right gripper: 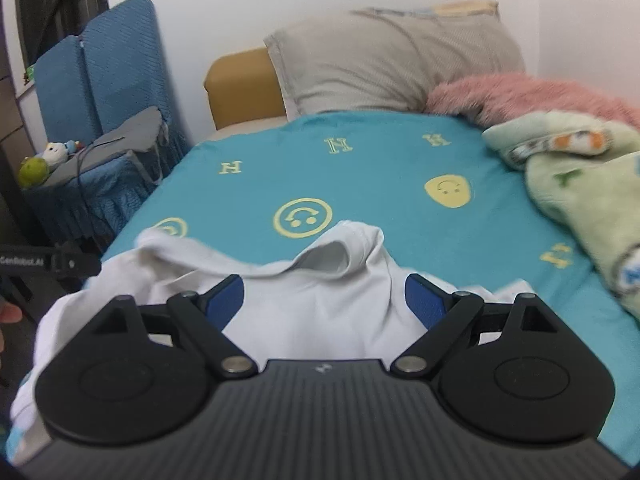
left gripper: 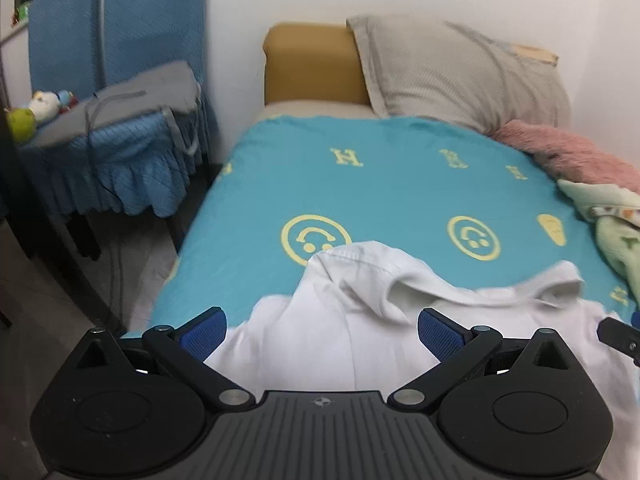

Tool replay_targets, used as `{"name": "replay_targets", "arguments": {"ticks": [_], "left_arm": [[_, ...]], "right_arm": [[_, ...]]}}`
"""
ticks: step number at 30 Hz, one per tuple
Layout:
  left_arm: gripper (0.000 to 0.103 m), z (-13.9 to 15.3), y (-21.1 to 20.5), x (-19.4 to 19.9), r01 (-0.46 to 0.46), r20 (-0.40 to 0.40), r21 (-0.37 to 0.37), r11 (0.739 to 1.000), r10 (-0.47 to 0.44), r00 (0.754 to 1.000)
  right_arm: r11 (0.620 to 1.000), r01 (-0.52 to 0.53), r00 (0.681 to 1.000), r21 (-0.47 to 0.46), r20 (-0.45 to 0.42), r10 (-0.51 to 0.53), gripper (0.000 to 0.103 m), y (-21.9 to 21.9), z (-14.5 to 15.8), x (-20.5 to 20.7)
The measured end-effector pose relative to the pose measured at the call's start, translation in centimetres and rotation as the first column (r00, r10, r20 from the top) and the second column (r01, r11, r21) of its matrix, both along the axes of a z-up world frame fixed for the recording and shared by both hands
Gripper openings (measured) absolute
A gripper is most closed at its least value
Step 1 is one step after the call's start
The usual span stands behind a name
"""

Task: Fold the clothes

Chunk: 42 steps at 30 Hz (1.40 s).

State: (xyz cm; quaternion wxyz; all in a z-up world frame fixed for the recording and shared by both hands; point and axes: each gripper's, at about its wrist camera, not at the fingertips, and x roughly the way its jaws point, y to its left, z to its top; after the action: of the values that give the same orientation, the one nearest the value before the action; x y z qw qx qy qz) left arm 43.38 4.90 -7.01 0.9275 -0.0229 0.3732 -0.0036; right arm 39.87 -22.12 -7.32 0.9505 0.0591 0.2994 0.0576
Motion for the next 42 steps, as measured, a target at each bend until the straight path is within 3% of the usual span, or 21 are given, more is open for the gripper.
{"name": "replay_targets", "arguments": {"ticks": [5, 11, 19, 25, 32, 36, 42], "left_arm": [[0.103, 4.4, 0.9, -10.6, 0.003, 0.121, 0.008, 1.000, -0.004, 0.993], [0.103, 7.0, 1.5, -22.8, 0.037, 0.236, 0.037, 0.999, -0.045, 0.971], [0.103, 7.0, 1.9, -33.2, 0.077, 0.265, 0.046, 0.996, -0.087, 0.960], [0.103, 6.2, 2.5, -34.4, 0.053, 0.231, 0.014, 0.999, -0.054, 0.971], [0.103, 5.0, 2.8, -33.5, 0.040, 0.202, -0.017, 0.999, -0.035, 0.979], [0.101, 4.0, 4.2, -31.9, 0.005, 0.128, -0.132, 0.991, 0.012, 0.992], [0.097, 2.0, 7.8, -27.4, -0.141, 0.019, -0.260, 0.955, 0.151, 0.988]], "right_arm": [[1.000, 0.004, 0.999, 0.027, 0.051, -0.006, 0.089, 1.0, 3.0, -9.7], [1.000, -0.015, 0.990, 0.019, 0.138, 0.012, 0.089, 1.4, 6.3, -20.7], [0.998, -0.014, 0.975, 0.063, 0.224, 0.000, 0.089, -0.3, 7.8, -30.1], [0.994, -0.023, 0.972, 0.109, 0.235, -0.004, 0.089, -1.5, 6.3, -32.6], [0.996, -0.016, 0.971, 0.085, 0.239, -0.004, 0.089, -1.2, 5.6, -32.0], [0.993, -0.009, 0.975, 0.117, 0.220, -0.017, 0.089, -1.4, 5.0, -31.5], [0.982, 0.026, 0.985, 0.185, 0.165, -0.057, 0.089, -1.9, 3.9, -30.5]]}}
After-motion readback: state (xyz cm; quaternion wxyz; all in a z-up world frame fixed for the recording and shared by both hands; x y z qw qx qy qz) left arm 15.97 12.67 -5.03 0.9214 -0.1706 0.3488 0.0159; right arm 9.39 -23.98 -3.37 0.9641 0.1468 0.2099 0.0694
